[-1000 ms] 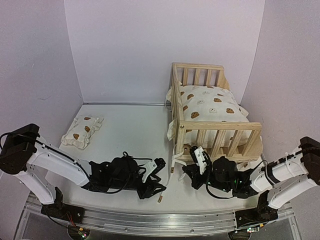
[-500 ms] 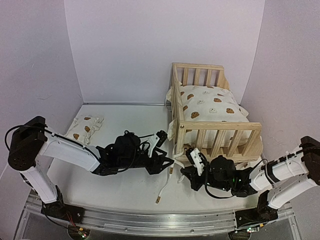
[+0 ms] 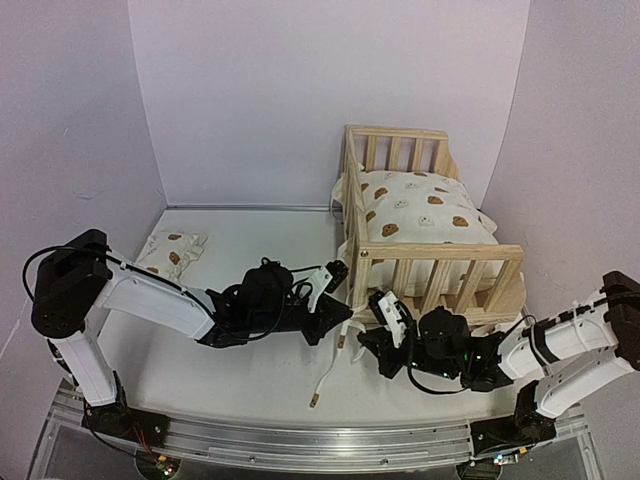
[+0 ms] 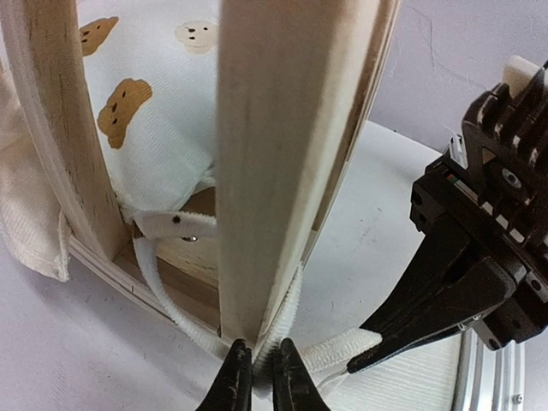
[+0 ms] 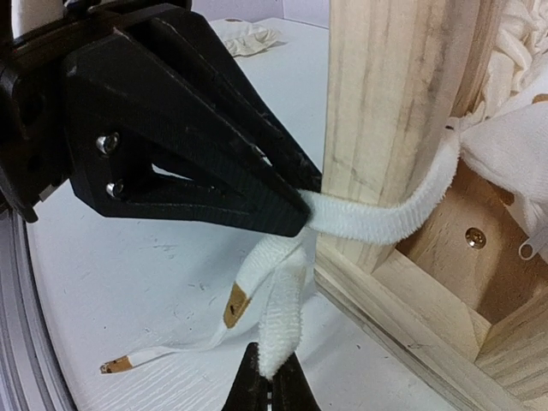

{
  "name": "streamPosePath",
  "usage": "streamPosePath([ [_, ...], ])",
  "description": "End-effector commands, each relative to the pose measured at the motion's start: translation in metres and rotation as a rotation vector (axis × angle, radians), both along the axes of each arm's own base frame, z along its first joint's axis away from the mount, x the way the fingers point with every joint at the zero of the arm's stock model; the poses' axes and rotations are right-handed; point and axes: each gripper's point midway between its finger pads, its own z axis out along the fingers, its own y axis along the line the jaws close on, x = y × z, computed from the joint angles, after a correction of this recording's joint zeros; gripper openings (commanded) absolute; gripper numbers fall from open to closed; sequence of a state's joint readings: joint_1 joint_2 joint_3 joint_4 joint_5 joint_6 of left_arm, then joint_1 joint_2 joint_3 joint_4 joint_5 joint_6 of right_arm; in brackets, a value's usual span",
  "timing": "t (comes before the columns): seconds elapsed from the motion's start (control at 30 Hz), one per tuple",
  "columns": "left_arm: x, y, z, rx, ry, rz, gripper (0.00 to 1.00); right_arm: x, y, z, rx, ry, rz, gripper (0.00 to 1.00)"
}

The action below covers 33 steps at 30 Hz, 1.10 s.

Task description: Set up the pet bed

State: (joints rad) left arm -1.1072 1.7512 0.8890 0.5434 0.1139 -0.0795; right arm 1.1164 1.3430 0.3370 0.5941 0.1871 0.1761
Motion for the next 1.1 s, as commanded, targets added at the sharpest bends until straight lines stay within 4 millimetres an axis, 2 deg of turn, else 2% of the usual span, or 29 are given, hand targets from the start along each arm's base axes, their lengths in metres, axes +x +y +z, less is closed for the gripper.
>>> streamPosePath([
  [0.0,-0.002,-0.013,0.037,-0.095,-0.049,-0.039,0.03,0.013,0.01,0.03,0.076,-0.042,-0.025,0.0],
  [0.07,-0.006,-0.014,0.04,-0.106,-0.04,-0.06,0.0,0.017,0.009,0.029,0.071,-0.043,-0.046,0.0],
  [0.37,-0.027,-0.012,0.05,-0.147,0.033,-0.151,0.0,0.035,0.005,0.034,0.072,-0.076,-0.104,0.0],
  [0.57,-0.034,-0.013,0.052,-0.164,0.074,-0.178,0.0,0.037,0.017,0.032,0.094,-0.084,-0.062,0.0],
  [0.87,-0.036,-0.013,0.041,-0.152,0.124,-0.177,0.0,0.035,0.03,0.056,0.197,-0.154,-0.01,0.0],
  [1.07,-0.033,-0.01,0.028,-0.133,0.156,-0.141,0.0,0.038,0.03,0.059,0.234,-0.189,-0.026,0.0],
])
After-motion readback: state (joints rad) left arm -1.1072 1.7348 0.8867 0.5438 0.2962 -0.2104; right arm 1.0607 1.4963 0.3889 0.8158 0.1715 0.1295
